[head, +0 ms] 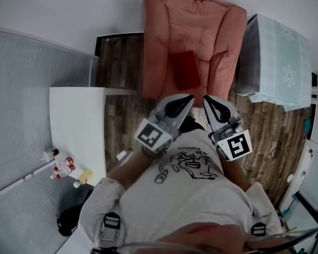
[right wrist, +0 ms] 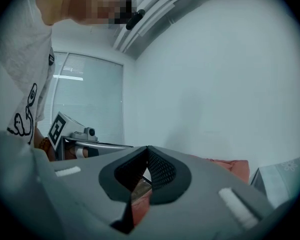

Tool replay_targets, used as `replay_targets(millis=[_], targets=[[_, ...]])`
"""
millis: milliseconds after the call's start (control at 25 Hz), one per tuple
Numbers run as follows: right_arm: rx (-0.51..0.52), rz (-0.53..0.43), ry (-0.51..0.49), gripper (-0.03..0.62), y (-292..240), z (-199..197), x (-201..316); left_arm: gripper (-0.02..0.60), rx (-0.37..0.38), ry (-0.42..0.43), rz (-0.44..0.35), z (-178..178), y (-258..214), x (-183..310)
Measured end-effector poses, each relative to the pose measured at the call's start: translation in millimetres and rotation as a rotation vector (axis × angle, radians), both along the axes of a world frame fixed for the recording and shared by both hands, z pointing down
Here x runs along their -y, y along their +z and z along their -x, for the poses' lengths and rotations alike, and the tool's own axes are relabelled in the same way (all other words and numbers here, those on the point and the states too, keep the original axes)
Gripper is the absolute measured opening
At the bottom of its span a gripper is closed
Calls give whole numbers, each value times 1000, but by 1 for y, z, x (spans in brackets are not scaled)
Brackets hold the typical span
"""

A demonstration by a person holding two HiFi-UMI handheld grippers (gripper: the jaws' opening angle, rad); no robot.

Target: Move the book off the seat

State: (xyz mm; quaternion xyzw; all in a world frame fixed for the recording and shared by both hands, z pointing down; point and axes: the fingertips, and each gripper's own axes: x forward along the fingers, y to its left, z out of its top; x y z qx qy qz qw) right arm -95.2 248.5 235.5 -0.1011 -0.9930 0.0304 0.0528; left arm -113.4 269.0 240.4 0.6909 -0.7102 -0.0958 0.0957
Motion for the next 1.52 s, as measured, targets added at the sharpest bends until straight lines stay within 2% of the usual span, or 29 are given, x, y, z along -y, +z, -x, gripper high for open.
replay_targets(millis=[360,560,1040,1520], targets=[[8,31,1,6,6,9,61,2,-7,-34,34,10,11,64],[7,35,-12,6,10,9,82,2,-7,-41,46,7,15,84],[-1,40,-28,6,17,20,97,2,-1,-41,56,16,21,100],[-45,47,1,6,40,63,97,2,-40,-28,75,60,47,95]])
